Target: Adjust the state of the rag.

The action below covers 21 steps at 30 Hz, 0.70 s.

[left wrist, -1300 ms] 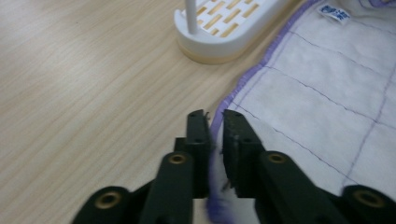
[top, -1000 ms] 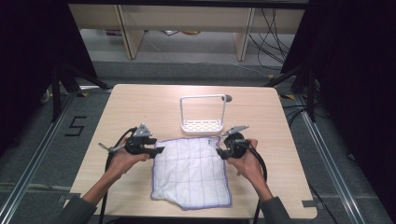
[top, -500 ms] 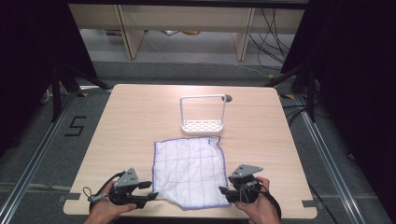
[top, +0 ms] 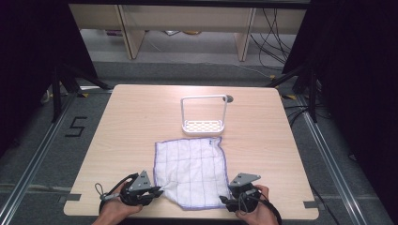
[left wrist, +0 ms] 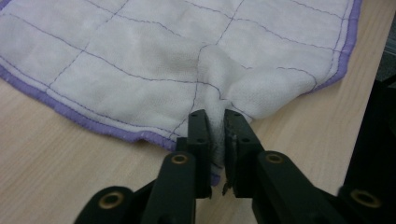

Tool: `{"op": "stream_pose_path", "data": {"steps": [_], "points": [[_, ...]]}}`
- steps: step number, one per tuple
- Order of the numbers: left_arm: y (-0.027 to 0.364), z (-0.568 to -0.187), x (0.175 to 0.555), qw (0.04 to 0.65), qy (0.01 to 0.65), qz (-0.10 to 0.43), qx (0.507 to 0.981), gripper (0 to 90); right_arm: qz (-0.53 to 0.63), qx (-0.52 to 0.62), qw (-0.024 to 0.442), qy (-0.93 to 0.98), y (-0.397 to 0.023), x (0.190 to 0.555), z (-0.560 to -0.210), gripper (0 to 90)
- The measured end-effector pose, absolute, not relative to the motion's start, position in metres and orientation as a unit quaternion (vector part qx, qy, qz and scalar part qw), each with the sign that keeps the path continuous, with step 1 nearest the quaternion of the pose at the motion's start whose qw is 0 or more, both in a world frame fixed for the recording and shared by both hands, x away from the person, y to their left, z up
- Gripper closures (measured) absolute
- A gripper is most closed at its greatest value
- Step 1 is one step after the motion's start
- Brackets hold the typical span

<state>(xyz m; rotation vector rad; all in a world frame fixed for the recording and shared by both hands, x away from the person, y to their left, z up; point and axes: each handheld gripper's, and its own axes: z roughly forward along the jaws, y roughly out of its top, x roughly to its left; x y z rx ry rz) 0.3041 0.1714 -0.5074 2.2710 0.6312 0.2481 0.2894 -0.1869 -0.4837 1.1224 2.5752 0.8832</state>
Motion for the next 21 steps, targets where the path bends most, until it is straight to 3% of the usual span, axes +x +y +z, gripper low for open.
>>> {"op": "stream_pose_path", "data": {"steps": [5, 14, 16, 18, 19, 21], "points": [[0.175, -0.507, 0.299, 0.386, 0.251, 0.08, 0.884, 85.2, 0.31, 0.399, 0.117, 0.855, -0.191, 0.321, -0.477, 50.1], [0.189, -0.49, 0.296, 0.406, 0.238, 0.065, 0.88, 82.8, 0.301, 0.404, 0.113, 0.856, -0.186, 0.341, -0.474, 50.1], [0.19, -0.492, 0.298, 0.405, 0.252, 0.055, 0.877, 76.1, 0.305, 0.403, 0.117, 0.855, -0.182, 0.352, -0.471, 50.1], [0.19, -0.491, 0.299, 0.409, 0.261, 0.046, 0.873, 61.2, 0.309, 0.4, 0.125, 0.854, -0.18, 0.357, -0.471, 50.1], [0.192, -0.489, 0.302, 0.418, 0.278, 0.041, 0.864, 61.2, 0.311, 0.399, 0.129, 0.853, -0.179, 0.364, -0.469, 50.1], [0.196, -0.485, 0.308, 0.421, 0.287, 0.047, 0.859, 51.7, 0.316, 0.4, 0.144, 0.848, -0.175, 0.382, -0.464, 50.0]]}}
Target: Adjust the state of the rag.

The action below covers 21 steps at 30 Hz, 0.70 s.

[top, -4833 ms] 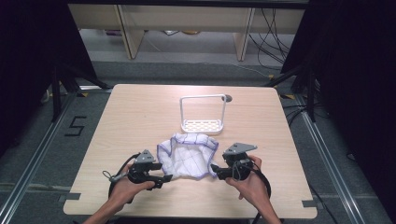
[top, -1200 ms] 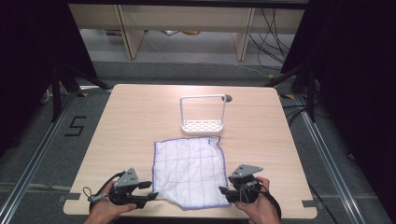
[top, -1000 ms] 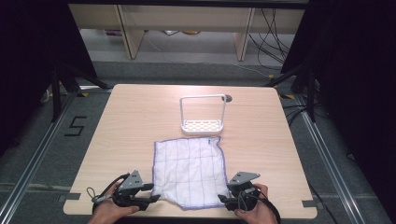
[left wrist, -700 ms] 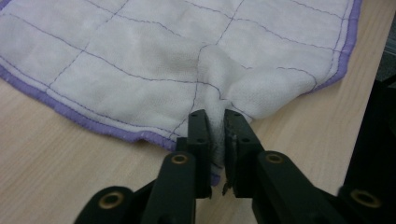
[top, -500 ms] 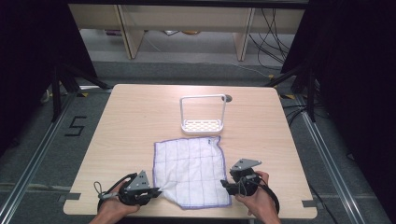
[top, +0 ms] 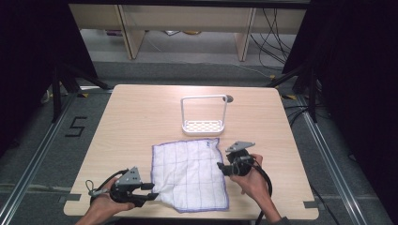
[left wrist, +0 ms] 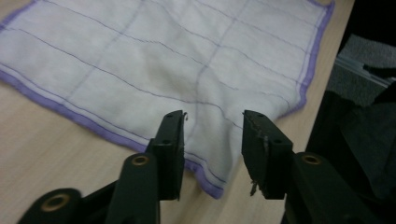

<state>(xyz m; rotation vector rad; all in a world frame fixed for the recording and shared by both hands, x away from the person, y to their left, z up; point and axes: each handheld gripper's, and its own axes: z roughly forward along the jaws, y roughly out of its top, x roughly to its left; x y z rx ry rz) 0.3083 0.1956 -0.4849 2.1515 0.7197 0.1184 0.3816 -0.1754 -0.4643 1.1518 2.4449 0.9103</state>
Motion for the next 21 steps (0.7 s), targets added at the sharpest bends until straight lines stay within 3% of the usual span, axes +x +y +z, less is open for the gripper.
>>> {"op": "stream_pose_path", "data": {"steps": [1, 8, 16, 21], "points": [[0.202, -0.48, 0.323, 0.416, 0.305, 0.058, 0.855, 48.0, 0.323, 0.406, 0.144, 0.843, -0.172, 0.398, -0.46, 50.0], [0.214, -0.482, 0.383, 0.403, 0.372, 0.108, 0.829, 44.3, 0.33, 0.414, 0.159, 0.833, -0.161, 0.445, -0.456, 49.6], [0.204, -0.496, 0.436, 0.368, 0.41, 0.126, 0.825, 38.9, 0.316, 0.423, 0.146, 0.837, -0.16, 0.465, -0.465, 47.6], [0.191, -0.506, 0.45, 0.348, 0.408, 0.131, 0.834, 39.1, 0.304, 0.428, 0.138, 0.84, -0.159, 0.469, -0.471, 47.6]]}}
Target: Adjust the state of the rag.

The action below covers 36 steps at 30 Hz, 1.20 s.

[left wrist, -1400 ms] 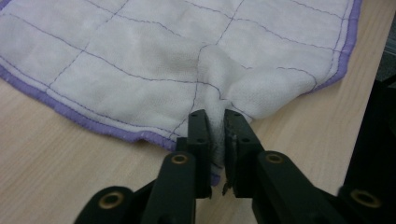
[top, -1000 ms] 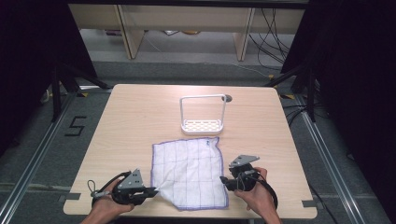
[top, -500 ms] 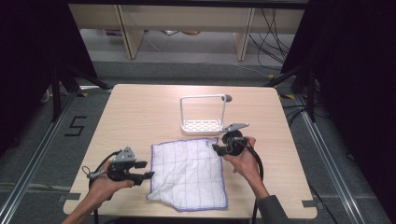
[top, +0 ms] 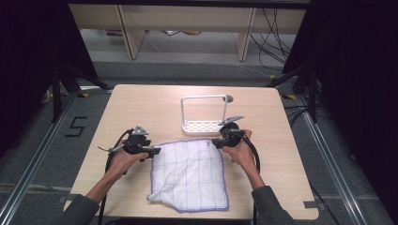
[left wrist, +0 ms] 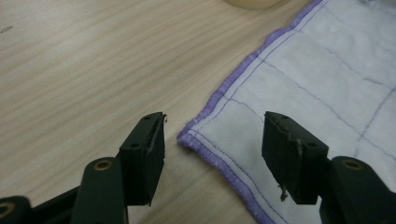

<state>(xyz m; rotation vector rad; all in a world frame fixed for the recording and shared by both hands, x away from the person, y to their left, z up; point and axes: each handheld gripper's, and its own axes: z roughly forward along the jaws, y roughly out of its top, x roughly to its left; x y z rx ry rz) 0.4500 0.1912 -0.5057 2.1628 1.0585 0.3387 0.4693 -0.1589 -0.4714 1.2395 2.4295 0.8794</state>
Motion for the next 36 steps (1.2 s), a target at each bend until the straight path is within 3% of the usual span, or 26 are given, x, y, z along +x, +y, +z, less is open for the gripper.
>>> {"op": "stream_pose_path", "data": {"steps": [7, 10, 11, 12, 13, 14, 15, 16, 17, 24, 36], "points": [[0.18, -0.51, 0.451, 0.335, 0.392, 0.134, 0.847, 43.2, 0.298, 0.431, 0.137, 0.841, -0.157, 0.477, -0.481, 47.6], [0.179, -0.51, 0.451, 0.337, 0.382, 0.133, 0.85, 51.9, 0.292, 0.427, 0.136, 0.845, -0.155, 0.48, -0.487, 48.4], [0.18, -0.51, 0.45, 0.341, 0.376, 0.131, 0.851, 51.9, 0.294, 0.424, 0.143, 0.845, -0.154, 0.482, -0.49, 50.9], [0.18, -0.51, 0.45, 0.345, 0.369, 0.128, 0.853, 58.0, 0.289, 0.416, 0.141, 0.851, -0.153, 0.482, -0.492, 54.7], [0.178, -0.51, 0.449, 0.35, 0.359, 0.125, 0.856, 68.8, 0.29, 0.408, 0.139, 0.854, -0.151, 0.482, -0.495, 65.0], [0.178, -0.51, 0.449, 0.35, 0.359, 0.125, 0.856, 72.3, 0.29, 0.408, 0.139, 0.854, -0.151, 0.482, -0.495, 65.0], [0.177, -0.51, 0.448, 0.352, 0.357, 0.124, 0.856, 77.2, 0.285, 0.405, 0.13, 0.859, -0.151, 0.481, -0.495, 76.5], [0.176, -0.51, 0.448, 0.352, 0.353, 0.123, 0.858, 77.2, 0.285, 0.405, 0.13, 0.859, -0.151, 0.481, -0.495, 76.5], [0.175, -0.51, 0.447, 0.352, 0.352, 0.124, 0.858, 81.6, 0.291, 0.389, 0.13, 0.864, -0.154, 0.482, -0.495, 84.2], [0.177, -0.503, 0.446, 0.37, 0.349, 0.13, 0.851, 83.5, 0.308, 0.393, 0.127, 0.857, -0.158, 0.475, -0.481, 87.1], [0.181, -0.443, 0.433, 0.439, 0.323, 0.157, 0.824, 83.9, 0.372, 0.367, 0.152, 0.839, -0.181, 0.446, -0.422, 87.4]]}}
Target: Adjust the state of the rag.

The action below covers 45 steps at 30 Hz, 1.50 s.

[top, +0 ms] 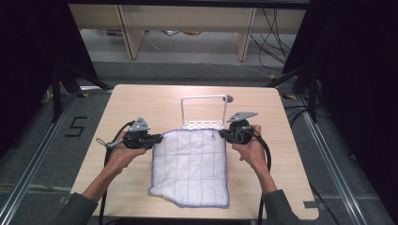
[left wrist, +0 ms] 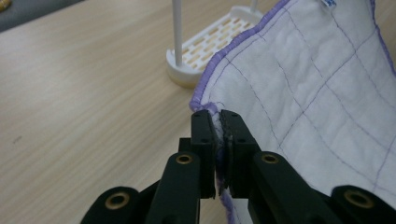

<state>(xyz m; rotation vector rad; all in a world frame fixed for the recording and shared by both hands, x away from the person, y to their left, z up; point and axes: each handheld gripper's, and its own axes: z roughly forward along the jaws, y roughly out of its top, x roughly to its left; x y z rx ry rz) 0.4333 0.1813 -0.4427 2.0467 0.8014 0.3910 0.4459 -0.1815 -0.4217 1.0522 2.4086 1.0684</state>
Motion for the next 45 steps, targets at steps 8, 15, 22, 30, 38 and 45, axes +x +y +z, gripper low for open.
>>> {"op": "stream_pose_path", "data": {"steps": [8, 15, 22, 30, 38, 45], "points": [[0.183, -0.409, 0.42, 0.473, 0.315, 0.143, 0.81, 83.9, 0.403, 0.35, 0.16, 0.83, -0.188, 0.426, -0.394, 87.4], [0.187, -0.384, 0.399, 0.483, 0.298, 0.136, 0.812, 83.8, 0.422, 0.327, 0.174, 0.827, -0.191, 0.405, -0.368, 87.5], [0.19, -0.364, 0.379, 0.497, 0.281, 0.126, 0.811, 83.7, 0.437, 0.312, 0.168, 0.826, -0.192, 0.386, -0.346, 87.5], [0.194, -0.344, 0.36, 0.517, 0.264, 0.115, 0.806, 83.7, 0.448, 0.312, 0.155, 0.823, -0.196, 0.365, -0.323, 87.6], [0.194, -0.319, 0.335, 0.534, 0.232, 0.1, 0.807, 83.7, 0.468, 0.277, 0.162, 0.823, -0.197, 0.342, -0.297, 87.6], [0.197, -0.292, 0.32, 0.552, 0.22, 0.096, 0.799, 83.8, 0.484, 0.255, 0.152, 0.824, -0.199, 0.313, -0.269, 87.6]]}}
